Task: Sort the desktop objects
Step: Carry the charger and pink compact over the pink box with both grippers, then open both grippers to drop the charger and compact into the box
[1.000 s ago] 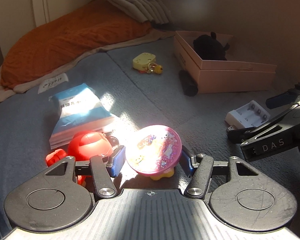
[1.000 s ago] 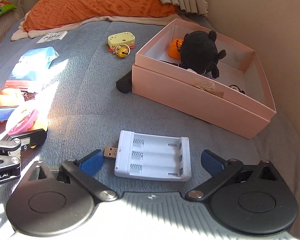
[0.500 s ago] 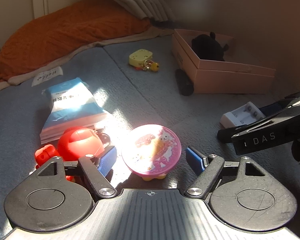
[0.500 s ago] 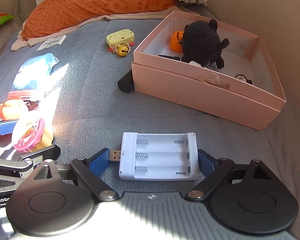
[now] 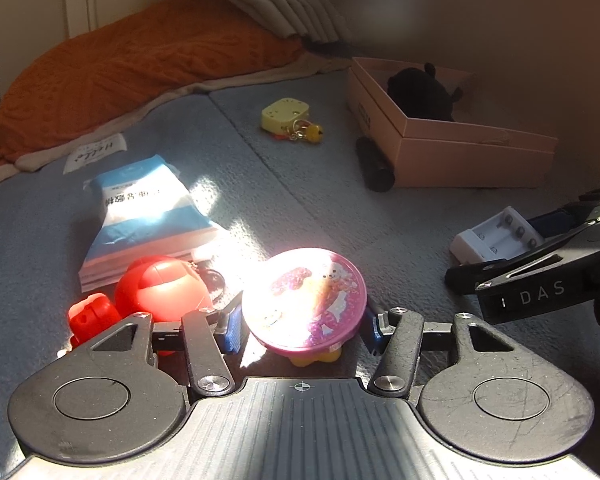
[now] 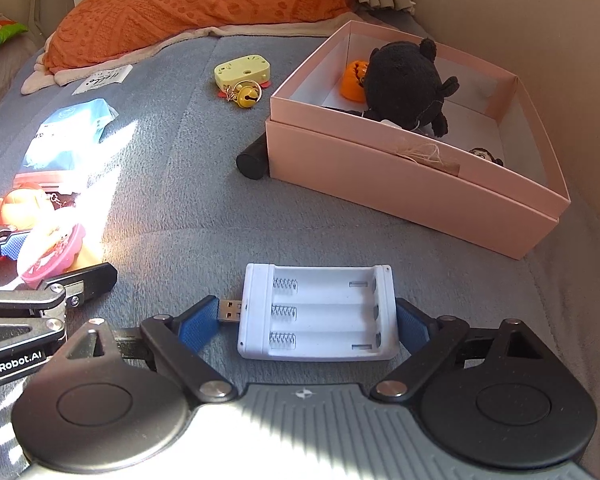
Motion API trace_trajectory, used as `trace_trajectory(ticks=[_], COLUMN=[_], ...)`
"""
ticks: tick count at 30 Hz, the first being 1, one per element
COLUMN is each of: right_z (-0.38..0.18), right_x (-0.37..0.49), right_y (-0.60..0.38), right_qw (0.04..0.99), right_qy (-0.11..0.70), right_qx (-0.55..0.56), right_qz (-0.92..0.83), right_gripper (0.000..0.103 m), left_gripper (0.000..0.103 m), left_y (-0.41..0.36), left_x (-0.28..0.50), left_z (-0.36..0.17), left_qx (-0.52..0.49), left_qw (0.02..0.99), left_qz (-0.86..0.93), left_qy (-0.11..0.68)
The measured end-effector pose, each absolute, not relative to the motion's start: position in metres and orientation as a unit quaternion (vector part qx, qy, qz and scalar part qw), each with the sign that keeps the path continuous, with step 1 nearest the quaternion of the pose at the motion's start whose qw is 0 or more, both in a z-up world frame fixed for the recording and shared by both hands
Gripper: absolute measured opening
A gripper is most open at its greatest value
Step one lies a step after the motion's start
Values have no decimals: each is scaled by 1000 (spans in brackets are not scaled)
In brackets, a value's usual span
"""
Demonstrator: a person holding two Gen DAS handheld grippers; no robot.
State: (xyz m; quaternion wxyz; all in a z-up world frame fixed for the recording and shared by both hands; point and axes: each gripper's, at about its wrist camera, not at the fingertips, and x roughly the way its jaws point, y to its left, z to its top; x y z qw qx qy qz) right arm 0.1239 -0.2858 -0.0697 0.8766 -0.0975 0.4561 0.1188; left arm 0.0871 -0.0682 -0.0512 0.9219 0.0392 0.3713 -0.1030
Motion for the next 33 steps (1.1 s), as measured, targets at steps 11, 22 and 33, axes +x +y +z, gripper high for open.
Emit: trace_trajectory(ticks=[11, 22, 33], right_z=[15, 105, 156], right_x=[61, 23, 131], right_y=[-312, -378, -428], right_qw=[879, 925, 960], right_qy=[441, 337, 256], right_qx=[-113, -114, -23], right_qz=[142, 132, 109], right_gripper=[91, 91, 91], left_gripper=[60, 60, 65], left_y=[-84, -145, -212], left_x=[27, 26, 149], left_z=[-5, 84, 107], left_qx=[111, 123, 150], left_qw=[928, 933, 950], left_qz=[-154, -222, -210], left_qy=[321, 256, 176])
